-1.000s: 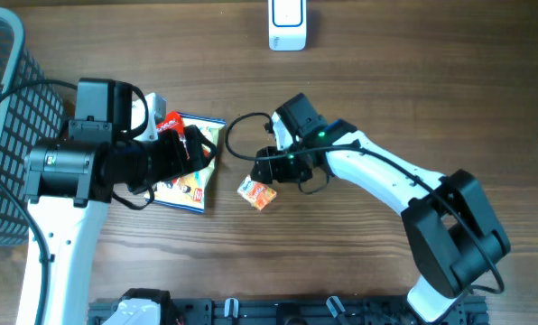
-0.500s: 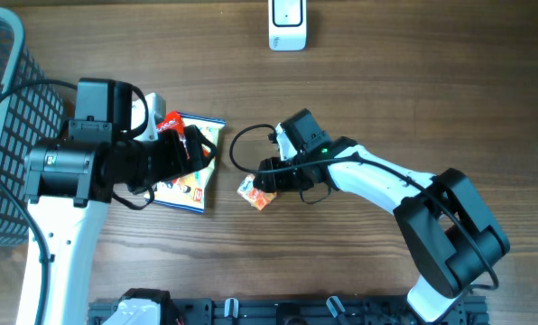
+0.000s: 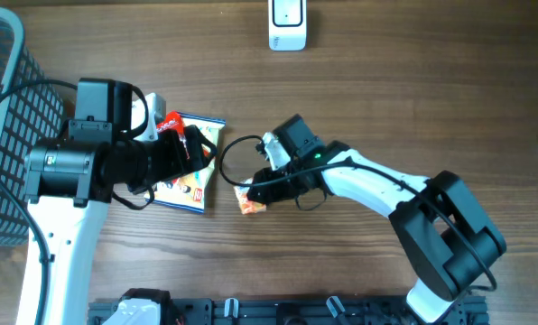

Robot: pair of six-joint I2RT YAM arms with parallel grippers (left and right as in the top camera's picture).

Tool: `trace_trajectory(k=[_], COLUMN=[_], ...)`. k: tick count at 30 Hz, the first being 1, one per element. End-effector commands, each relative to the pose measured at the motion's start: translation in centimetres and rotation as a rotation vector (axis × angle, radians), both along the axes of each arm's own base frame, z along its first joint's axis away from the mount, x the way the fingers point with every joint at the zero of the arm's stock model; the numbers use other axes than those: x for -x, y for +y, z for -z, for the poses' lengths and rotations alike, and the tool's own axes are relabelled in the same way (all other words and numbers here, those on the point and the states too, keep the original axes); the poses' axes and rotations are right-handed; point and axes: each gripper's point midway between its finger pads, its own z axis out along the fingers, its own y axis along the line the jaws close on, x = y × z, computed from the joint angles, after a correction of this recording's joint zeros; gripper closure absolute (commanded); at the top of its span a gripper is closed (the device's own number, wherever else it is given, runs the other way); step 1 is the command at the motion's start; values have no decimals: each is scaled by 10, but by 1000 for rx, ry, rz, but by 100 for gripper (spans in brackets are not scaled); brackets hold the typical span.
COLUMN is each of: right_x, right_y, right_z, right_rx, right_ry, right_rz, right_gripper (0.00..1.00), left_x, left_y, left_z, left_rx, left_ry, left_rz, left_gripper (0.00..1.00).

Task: Scan the item barcode
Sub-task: 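Reach the right gripper to the orange Kleenex pack and grasp it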

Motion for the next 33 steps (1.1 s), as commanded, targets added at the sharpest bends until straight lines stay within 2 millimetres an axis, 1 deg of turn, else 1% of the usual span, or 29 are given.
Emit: trace_trajectory(k=[1, 3, 5, 9, 13, 17, 23, 25, 28, 29, 30, 31, 32, 33], right_x=[-2, -5, -11, -13, -7, -3, 2, 3, 5, 5, 5, 6, 6, 5], right_y=[-8, -12, -13, -13, -17, -13, -2, 0, 1, 1, 1, 1, 1, 0], right_z=[13, 16, 18, 18, 33, 30, 27, 26, 27, 28, 29, 30, 30, 30], right_rx=[67, 98, 113, 115, 122, 97, 77, 70, 72, 74, 79, 81, 82, 83], right_ry=[39, 57, 50, 60, 110, 133, 125, 138, 141, 143, 155, 158, 157, 155], right_rz=[79, 141, 182, 210, 268, 252, 227, 235, 234, 235, 248, 249, 250, 251], right_gripper=[51, 47, 46, 46, 53, 58, 58, 60, 66, 71, 79, 90, 96, 96], left_x=[0, 0, 0, 0, 0, 0, 0, 0, 0, 0, 0, 0, 0, 0], left_y=[-1, -1, -1, -1, -1, -1, -1, -1, -1, -1, -1, -1, -1, -1], left_z=[1, 1, 1, 1, 1, 1, 1, 1, 1, 1, 1, 1, 1, 1], left_rx=[-1, -1, -1, -1, -1, -1, -1, -1, -1, -1, -1, -1, -1, -1], left_ry=[-2, -2, -2, -2, -2, -2, -2, -2, -2, -2, -2, -2, -2, -2], left_rz=[9, 9, 9, 9, 9, 9, 9, 9, 9, 9, 9, 9, 9, 9], left_gripper=[0, 0, 0, 0, 0, 0, 0, 0, 0, 0, 0, 0, 0, 0])
